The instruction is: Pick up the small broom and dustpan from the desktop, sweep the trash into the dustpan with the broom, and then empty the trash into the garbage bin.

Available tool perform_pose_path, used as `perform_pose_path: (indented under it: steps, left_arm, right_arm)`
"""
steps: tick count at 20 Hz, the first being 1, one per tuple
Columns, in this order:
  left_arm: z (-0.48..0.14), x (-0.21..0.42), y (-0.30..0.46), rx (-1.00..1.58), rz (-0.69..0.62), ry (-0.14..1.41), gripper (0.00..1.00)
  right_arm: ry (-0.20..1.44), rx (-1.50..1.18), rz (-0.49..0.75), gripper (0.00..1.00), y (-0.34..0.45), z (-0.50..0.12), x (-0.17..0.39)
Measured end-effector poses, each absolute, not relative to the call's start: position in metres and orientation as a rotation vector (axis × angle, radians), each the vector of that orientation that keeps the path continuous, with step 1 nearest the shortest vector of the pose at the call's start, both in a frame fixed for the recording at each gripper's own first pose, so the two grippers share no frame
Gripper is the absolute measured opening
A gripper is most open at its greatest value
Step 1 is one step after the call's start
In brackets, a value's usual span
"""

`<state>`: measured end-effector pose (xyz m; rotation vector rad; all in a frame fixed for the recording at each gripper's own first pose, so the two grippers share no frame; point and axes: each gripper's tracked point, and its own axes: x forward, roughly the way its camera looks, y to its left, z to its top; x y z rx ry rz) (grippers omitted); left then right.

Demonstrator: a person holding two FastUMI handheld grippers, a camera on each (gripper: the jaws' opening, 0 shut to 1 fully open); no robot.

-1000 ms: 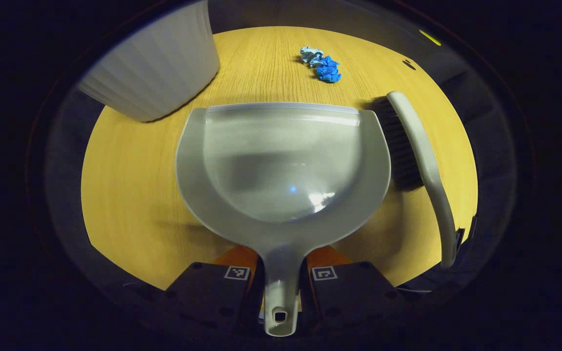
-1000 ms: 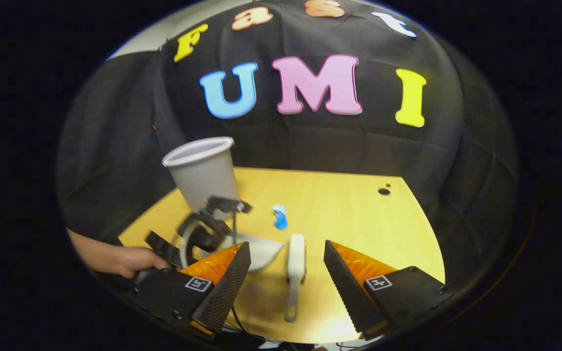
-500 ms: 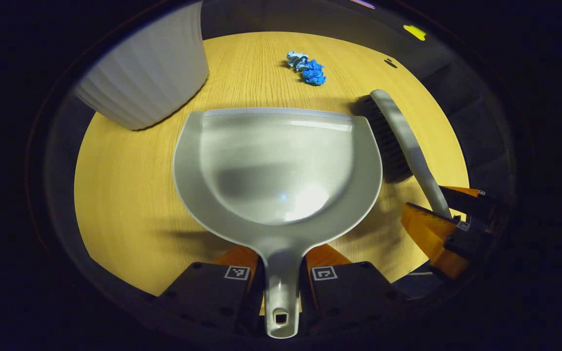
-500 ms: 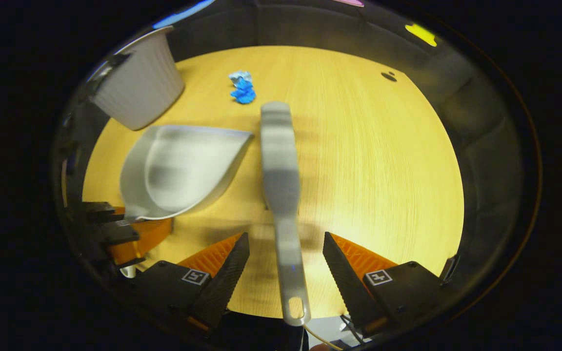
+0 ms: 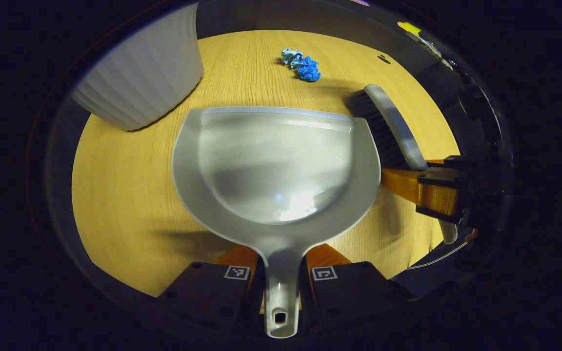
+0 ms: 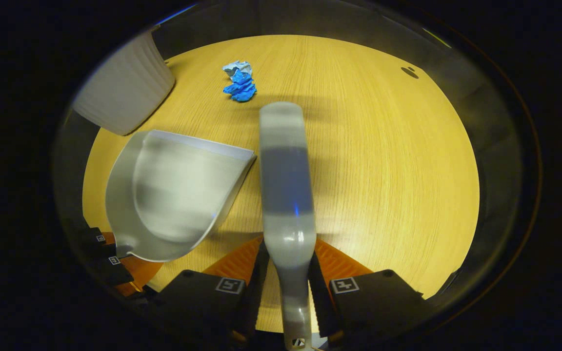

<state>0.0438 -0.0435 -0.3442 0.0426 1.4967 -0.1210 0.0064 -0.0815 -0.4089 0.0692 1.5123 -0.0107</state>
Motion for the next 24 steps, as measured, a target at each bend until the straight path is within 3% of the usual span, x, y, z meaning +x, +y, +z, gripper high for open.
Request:
perform_pose_path:
  steps: [1, 2, 3, 4, 6, 7, 8, 14, 20, 24]
  left_arm:
    - [-0.345, 0.044, -0.044, 0.042, -0.117, 1.503, 0.3]
    - [-0.345, 0.045, -0.044, 0.046, -0.117, 1.512, 0.3]
    - [-0.345, 0.044, -0.044, 0.051, -0.118, 1.52, 0.3]
    - [-0.345, 0.044, -0.043, 0.057, -0.118, 1.529, 0.3]
    - [-0.345, 0.045, -0.042, 0.069, -0.116, 1.545, 0.3]
    - [-0.344, 0.043, -0.041, 0.076, -0.117, 1.554, 0.31]
    - [-0.344, 0.043, -0.04, 0.085, -0.12, 1.563, 0.3]
    - [-0.342, 0.045, -0.015, 0.188, -0.138, 1.607, 0.3]
    - [-0.339, 0.066, 0.0, 0.316, -0.227, 1.643, 0.3]
    - [-0.339, 0.076, 0.005, 0.367, -0.253, 1.646, 0.3]
  right_arm:
    - [1.526, 0.065, 0.033, 0.37, -0.081, -0.409, 0.008]
    - [1.532, 0.05, 0.087, 0.37, -0.081, -0.407, 0.009]
    - [1.54, 0.015, 0.131, 0.28, -0.086, -0.407, 0.011]
    - [1.537, -0.02, 0.166, 0.27, -0.091, -0.407, 0.016]
    - [1.532, -0.052, 0.229, 0.4, -0.097, -0.407, 0.028]
    - [1.528, -0.054, 0.252, 0.4, -0.101, -0.406, 0.036]
    - [1.521, -0.056, 0.265, 0.31, -0.105, -0.403, 0.047]
    - [1.446, -0.143, 0.299, 0.3, -0.137, -0.396, 0.141]
    - [1.374, -0.407, 0.361, 0.3, -0.16, -0.414, 0.249]
    - [1.39, -0.451, 0.428, 0.3, -0.141, -0.431, 0.268]
